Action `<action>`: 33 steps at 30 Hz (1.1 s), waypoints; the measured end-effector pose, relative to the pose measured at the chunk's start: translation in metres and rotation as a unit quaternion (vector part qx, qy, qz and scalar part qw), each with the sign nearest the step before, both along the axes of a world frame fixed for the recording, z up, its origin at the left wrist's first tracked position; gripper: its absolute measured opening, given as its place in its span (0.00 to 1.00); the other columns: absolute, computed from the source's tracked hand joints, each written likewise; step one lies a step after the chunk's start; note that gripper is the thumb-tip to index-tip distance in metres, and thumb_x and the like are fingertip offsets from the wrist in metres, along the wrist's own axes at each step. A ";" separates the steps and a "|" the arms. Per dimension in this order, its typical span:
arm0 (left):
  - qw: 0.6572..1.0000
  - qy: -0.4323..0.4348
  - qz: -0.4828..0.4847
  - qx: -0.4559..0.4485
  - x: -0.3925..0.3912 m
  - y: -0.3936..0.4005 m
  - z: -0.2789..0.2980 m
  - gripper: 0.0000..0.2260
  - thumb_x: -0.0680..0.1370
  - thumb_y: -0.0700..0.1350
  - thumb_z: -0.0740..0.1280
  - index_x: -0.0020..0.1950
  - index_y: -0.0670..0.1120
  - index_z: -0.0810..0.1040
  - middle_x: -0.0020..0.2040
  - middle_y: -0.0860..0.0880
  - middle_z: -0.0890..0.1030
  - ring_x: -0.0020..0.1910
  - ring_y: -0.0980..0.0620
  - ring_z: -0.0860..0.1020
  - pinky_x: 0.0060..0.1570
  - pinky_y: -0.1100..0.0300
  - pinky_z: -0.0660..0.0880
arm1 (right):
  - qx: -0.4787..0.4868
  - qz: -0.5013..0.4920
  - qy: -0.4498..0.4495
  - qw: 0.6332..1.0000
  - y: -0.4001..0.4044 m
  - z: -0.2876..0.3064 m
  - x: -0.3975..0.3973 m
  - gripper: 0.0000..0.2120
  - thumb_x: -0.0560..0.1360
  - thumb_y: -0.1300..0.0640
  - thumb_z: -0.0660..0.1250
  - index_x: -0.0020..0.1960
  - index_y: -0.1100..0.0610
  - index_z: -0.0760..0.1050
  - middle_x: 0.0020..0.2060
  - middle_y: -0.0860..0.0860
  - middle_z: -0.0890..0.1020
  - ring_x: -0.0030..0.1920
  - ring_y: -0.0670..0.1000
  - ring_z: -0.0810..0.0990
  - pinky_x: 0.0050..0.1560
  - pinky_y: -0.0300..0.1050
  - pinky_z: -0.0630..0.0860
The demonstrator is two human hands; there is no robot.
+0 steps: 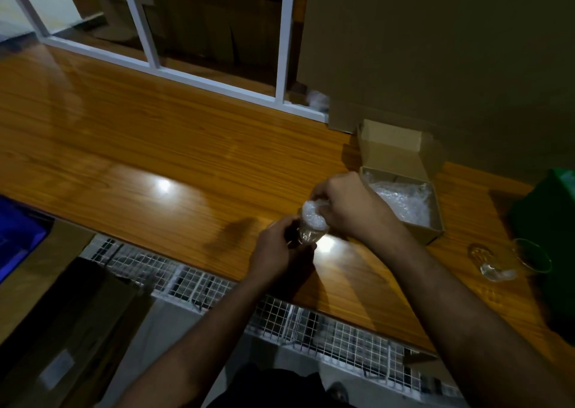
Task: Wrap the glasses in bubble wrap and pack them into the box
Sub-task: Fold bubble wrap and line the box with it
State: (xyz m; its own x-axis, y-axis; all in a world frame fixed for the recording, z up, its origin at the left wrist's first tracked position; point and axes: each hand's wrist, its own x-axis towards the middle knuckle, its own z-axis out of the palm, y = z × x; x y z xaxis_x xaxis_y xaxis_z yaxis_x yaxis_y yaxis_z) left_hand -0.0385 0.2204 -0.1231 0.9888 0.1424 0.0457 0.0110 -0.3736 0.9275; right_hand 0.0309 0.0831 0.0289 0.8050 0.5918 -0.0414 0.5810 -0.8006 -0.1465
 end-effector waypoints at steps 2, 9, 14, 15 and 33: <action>1.000 -0.008 0.006 0.020 0.000 0.000 0.000 0.19 0.70 0.50 0.79 0.60 0.56 0.79 0.51 0.54 0.83 0.48 0.60 0.81 0.44 0.67 0.74 | -0.006 -0.010 -0.010 1.000 0.002 -0.003 0.001 0.15 0.73 0.63 0.69 0.57 0.51 0.82 0.48 0.54 0.84 0.49 0.56 0.81 0.47 0.53 0.81; 0.998 -0.015 0.022 0.061 -0.003 -0.001 0.000 0.18 0.72 0.49 0.77 0.60 0.57 0.78 0.51 0.51 0.78 0.49 0.58 0.78 0.45 0.72 0.70 | -0.045 0.016 -0.085 0.995 0.008 -0.009 -0.004 0.12 0.71 0.59 0.72 0.52 0.48 0.78 0.43 0.50 0.83 0.47 0.56 0.81 0.45 0.49 0.78; 0.997 -0.017 0.028 0.071 -0.003 -0.001 -0.001 0.21 0.72 0.51 0.77 0.63 0.54 0.78 0.52 0.50 0.77 0.52 0.52 0.77 0.50 0.59 0.74 | -0.053 -0.009 -0.102 0.993 0.009 -0.012 -0.003 0.17 0.70 0.56 0.72 0.54 0.50 0.67 0.37 0.49 0.78 0.38 0.57 0.79 0.35 0.45 0.70; 0.997 -0.017 0.029 0.074 -0.003 -0.001 -0.002 0.21 0.72 0.52 0.77 0.63 0.53 0.78 0.52 0.50 0.77 0.52 0.52 0.77 0.51 0.58 0.74 | -0.066 -0.010 -0.105 0.992 0.010 -0.013 -0.004 0.17 0.71 0.56 0.72 0.54 0.50 0.68 0.36 0.49 0.76 0.37 0.56 0.76 0.35 0.45 0.69; 0.996 -0.004 0.054 0.071 -0.003 -0.006 -0.001 0.19 0.72 0.47 0.77 0.61 0.58 0.79 0.49 0.56 0.75 0.49 0.57 0.75 0.41 0.67 0.69 | 0.016 0.001 -0.043 0.999 -0.038 -0.038 -0.023 0.24 0.72 0.62 0.72 0.63 0.42 0.79 0.64 0.51 0.65 0.62 0.52 0.68 0.50 0.47 0.73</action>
